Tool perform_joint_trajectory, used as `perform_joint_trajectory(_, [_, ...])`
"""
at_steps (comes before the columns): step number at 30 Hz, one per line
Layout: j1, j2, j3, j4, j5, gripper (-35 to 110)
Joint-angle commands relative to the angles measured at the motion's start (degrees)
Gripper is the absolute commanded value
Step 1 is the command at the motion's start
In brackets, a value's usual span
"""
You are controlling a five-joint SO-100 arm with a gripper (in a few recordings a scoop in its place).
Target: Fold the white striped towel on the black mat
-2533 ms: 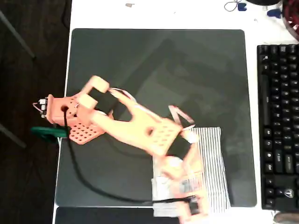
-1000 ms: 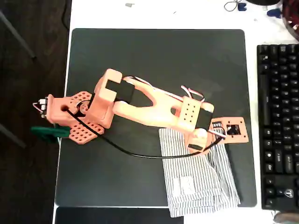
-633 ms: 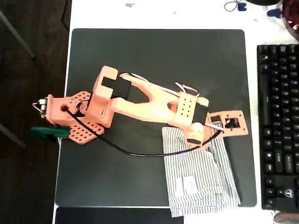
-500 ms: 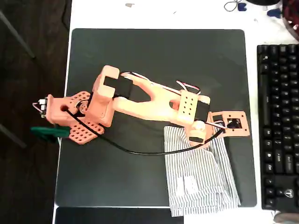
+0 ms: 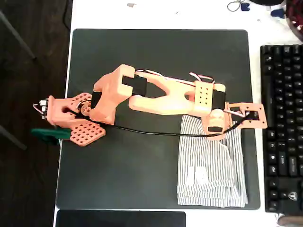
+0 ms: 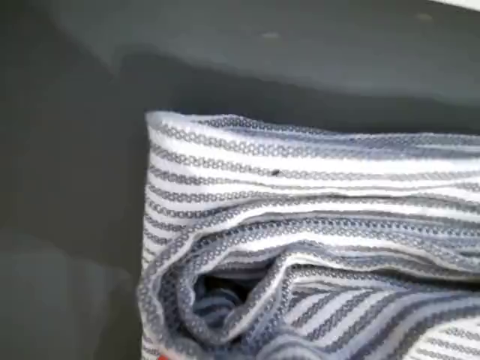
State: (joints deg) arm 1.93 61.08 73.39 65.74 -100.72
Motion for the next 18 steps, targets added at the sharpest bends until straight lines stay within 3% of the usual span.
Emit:
perform_joint_trajectory(1, [-2.81,2.29,-0.26,-0.18,0.44,1])
perform_joint_trajectory(9, [0.26,5.1,0.53,-1.41,2.46,16])
perform_joint_trajectory(18, [5.27,29.44,21.18,1.49,4.39,4])
